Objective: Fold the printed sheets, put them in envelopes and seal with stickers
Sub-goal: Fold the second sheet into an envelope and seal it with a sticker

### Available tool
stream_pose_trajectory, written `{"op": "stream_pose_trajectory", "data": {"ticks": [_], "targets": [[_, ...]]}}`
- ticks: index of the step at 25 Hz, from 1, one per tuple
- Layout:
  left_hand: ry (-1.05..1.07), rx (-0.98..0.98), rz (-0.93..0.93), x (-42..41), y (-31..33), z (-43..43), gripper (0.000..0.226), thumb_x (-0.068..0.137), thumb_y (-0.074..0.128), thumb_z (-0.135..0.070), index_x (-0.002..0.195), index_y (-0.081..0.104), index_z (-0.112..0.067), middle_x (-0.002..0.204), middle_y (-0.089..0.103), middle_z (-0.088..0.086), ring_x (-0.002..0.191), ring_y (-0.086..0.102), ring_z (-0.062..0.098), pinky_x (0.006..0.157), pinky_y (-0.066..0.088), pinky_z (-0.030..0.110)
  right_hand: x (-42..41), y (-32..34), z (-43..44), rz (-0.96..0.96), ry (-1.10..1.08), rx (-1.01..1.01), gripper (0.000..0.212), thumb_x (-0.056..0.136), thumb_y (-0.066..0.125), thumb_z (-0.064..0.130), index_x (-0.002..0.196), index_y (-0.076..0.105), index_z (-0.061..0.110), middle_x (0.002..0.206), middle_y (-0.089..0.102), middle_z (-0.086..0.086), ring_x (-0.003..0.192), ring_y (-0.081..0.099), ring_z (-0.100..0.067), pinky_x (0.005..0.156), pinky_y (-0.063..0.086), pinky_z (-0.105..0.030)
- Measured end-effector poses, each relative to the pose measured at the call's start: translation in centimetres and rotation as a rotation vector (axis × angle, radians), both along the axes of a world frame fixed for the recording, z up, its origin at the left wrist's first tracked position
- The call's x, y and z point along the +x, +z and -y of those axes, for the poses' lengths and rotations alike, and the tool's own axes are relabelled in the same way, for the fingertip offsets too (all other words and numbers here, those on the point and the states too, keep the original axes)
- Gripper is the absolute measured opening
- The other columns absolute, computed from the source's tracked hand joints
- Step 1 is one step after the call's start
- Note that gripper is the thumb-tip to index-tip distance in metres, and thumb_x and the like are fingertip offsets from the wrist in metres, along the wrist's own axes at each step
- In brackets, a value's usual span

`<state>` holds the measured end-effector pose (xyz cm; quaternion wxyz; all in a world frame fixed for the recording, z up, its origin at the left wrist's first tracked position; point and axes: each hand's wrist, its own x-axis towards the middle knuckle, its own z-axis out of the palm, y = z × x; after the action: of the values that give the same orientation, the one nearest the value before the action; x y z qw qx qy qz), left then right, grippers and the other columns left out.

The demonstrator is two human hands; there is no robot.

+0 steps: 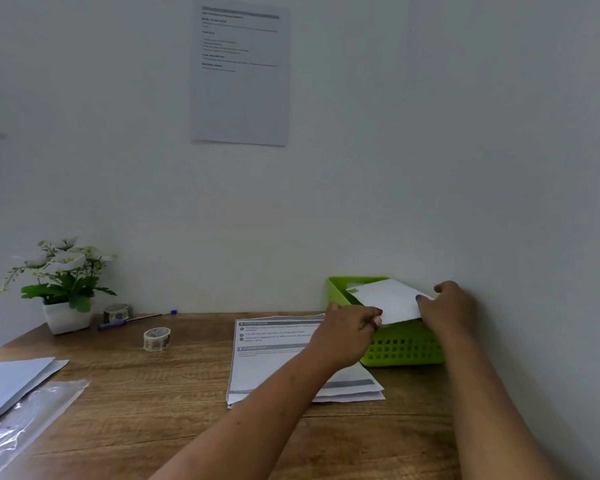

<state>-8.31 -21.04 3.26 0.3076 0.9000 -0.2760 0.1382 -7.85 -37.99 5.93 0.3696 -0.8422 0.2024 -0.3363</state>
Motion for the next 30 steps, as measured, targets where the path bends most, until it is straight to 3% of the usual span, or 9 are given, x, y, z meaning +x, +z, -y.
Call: {"op": "stream_pose_trajectory", "data": {"ticks": [7, 13, 17, 19, 22, 26, 28, 30], "targets": [[0.117, 0.178, 0.168, 0.4, -0.7, -0.2, 0.047, 0.097, 0.035, -0.046, 0.139, 0.041, -0.025, 0.143, 0.040, 0.001, 0.130, 0.027, 0.024, 0.097, 0.042, 0.046, 0.3, -1.5, -2.2, 0.005, -0.098, -0.347, 0.035, 0.097, 0.044, 0.031, 0.108, 0.057, 0.000, 0.115, 0.052, -0.020, 0.096, 0.059, -0.043, 0.078, 0.047, -0.042], [0.138, 0.197, 0.180, 0.6, -1.1, -0.1, 0.049, 0.096, 0.036, -0.048, 0.139, 0.039, -0.025, 0.146, 0.034, 0.003, 0.134, 0.023, 0.023, 0.096, 0.042, 0.047, 0.4, -1.6, -2.3, -0.036, -0.173, -0.416, 0.045, 0.100, 0.031, 0.039, 0.108, 0.060, 0.005, 0.112, 0.059, -0.016, 0.098, 0.061, -0.040, 0.077, 0.047, -0.038], [0.145, 0.196, 0.190, 0.6, -1.1, -0.9, 0.054, 0.096, 0.037, -0.048, 0.143, 0.033, -0.022, 0.146, 0.031, 0.005, 0.134, 0.023, 0.024, 0.098, 0.041, 0.047, -0.7, -0.2, -2.9, 0.064, -0.223, -0.420, 0.050, 0.100, 0.029, 0.041, 0.105, 0.061, 0.004, 0.107, 0.061, -0.017, 0.092, 0.062, -0.040, 0.070, 0.044, -0.037], [0.170, 0.157, 0.168, 0.9, -0.7, -1.9, 0.055, 0.096, 0.036, -0.047, 0.144, 0.031, -0.020, 0.146, 0.031, 0.007, 0.134, 0.024, 0.026, 0.101, 0.038, 0.047, -1.3, 0.9, -4.8, 0.200, -0.167, -0.462, 0.045, 0.100, 0.032, 0.038, 0.099, 0.062, 0.005, 0.101, 0.062, -0.016, 0.086, 0.063, -0.039, 0.064, 0.040, -0.034], [0.262, 0.164, 0.118, 1.9, -0.2, -4.7, 0.053, 0.097, 0.038, -0.043, 0.144, 0.032, -0.020, 0.146, 0.033, 0.010, 0.133, 0.026, 0.030, 0.107, 0.031, 0.046, -1.8, 0.8, -9.7, 0.306, 0.126, -0.631, 0.036, 0.099, 0.037, 0.036, 0.090, 0.061, 0.011, 0.093, 0.063, -0.010, 0.079, 0.063, -0.034, 0.059, 0.036, -0.031], [0.465, 0.286, -0.115, 4.0, -1.0, -11.8, 0.059, 0.093, 0.045, -0.046, 0.144, 0.031, -0.020, 0.148, 0.034, 0.014, 0.134, 0.033, 0.032, 0.110, 0.027, 0.042, -1.3, -1.9, -14.4, 0.126, 0.440, -0.835, 0.029, 0.097, 0.038, 0.035, 0.097, 0.060, 0.016, 0.100, 0.061, -0.004, 0.089, 0.063, -0.028, 0.065, 0.044, -0.032], [0.535, 0.243, -0.264, 3.9, -1.4, -15.6, 0.065, 0.091, 0.047, -0.050, 0.145, 0.029, -0.017, 0.150, 0.034, 0.012, 0.134, 0.036, 0.031, 0.110, 0.032, 0.042, -0.5, -3.3, -15.1, -0.058, 0.523, -0.822, 0.031, 0.095, 0.042, 0.038, 0.111, 0.059, 0.018, 0.115, 0.060, -0.005, 0.105, 0.060, -0.028, 0.079, 0.047, -0.035], [0.530, 0.217, -0.331, 2.8, -1.1, -17.8, 0.065, 0.094, 0.045, -0.047, 0.147, 0.024, -0.015, 0.154, 0.028, 0.010, 0.138, 0.032, 0.030, 0.113, 0.029, 0.042, 0.3, -4.7, -15.2, -0.349, 0.558, -0.780, 0.050, 0.094, 0.041, 0.050, 0.133, 0.047, 0.021, 0.139, 0.048, -0.007, 0.127, 0.046, -0.029, 0.100, 0.041, -0.040]]}}
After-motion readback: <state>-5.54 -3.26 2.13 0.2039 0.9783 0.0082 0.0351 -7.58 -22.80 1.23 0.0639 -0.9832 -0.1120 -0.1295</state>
